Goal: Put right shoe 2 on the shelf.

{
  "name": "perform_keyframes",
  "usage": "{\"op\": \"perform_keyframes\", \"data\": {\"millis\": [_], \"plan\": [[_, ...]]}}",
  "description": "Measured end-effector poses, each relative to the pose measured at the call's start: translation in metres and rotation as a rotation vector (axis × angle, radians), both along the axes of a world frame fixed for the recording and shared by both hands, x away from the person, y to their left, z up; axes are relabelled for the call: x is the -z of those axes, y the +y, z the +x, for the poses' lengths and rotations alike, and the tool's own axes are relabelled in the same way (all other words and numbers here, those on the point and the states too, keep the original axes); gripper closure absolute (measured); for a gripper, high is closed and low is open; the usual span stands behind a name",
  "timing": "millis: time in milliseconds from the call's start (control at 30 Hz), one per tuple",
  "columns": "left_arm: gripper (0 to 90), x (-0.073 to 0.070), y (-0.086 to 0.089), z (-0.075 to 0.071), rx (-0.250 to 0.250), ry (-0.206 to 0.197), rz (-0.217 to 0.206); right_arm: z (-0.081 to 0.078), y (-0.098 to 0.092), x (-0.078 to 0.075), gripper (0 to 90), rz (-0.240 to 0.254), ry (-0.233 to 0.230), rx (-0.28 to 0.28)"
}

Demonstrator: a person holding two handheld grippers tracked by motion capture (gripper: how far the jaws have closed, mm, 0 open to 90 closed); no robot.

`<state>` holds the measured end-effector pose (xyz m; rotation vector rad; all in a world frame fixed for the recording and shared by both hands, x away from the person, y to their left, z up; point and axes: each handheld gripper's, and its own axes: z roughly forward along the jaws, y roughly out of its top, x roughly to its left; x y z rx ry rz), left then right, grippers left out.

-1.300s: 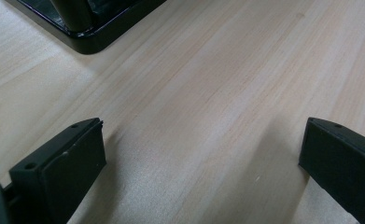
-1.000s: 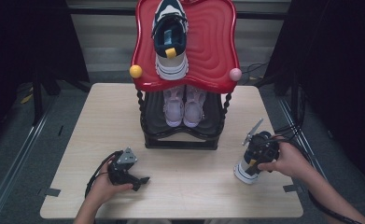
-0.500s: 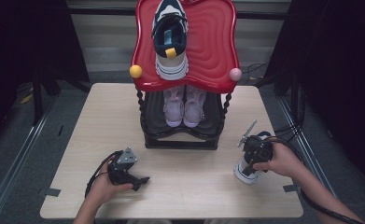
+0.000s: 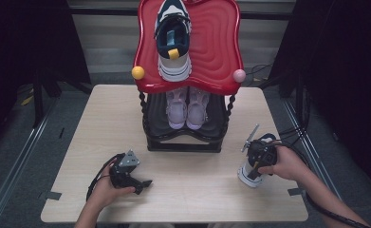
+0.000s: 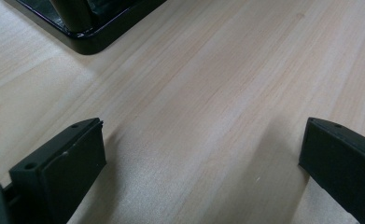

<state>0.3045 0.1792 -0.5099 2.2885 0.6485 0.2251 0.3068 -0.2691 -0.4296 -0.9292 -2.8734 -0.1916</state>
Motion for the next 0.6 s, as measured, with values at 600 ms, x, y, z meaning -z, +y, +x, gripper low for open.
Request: {"op": "perform_keyframes", "data": {"millis": [600], "plan": [[0.0, 0.0001, 0.0000, 0.0000, 0.000, 0.002, -0.001, -0.0044, 0.0060, -0.0029, 66.5, -0.075, 0.052, -0.162]]}}
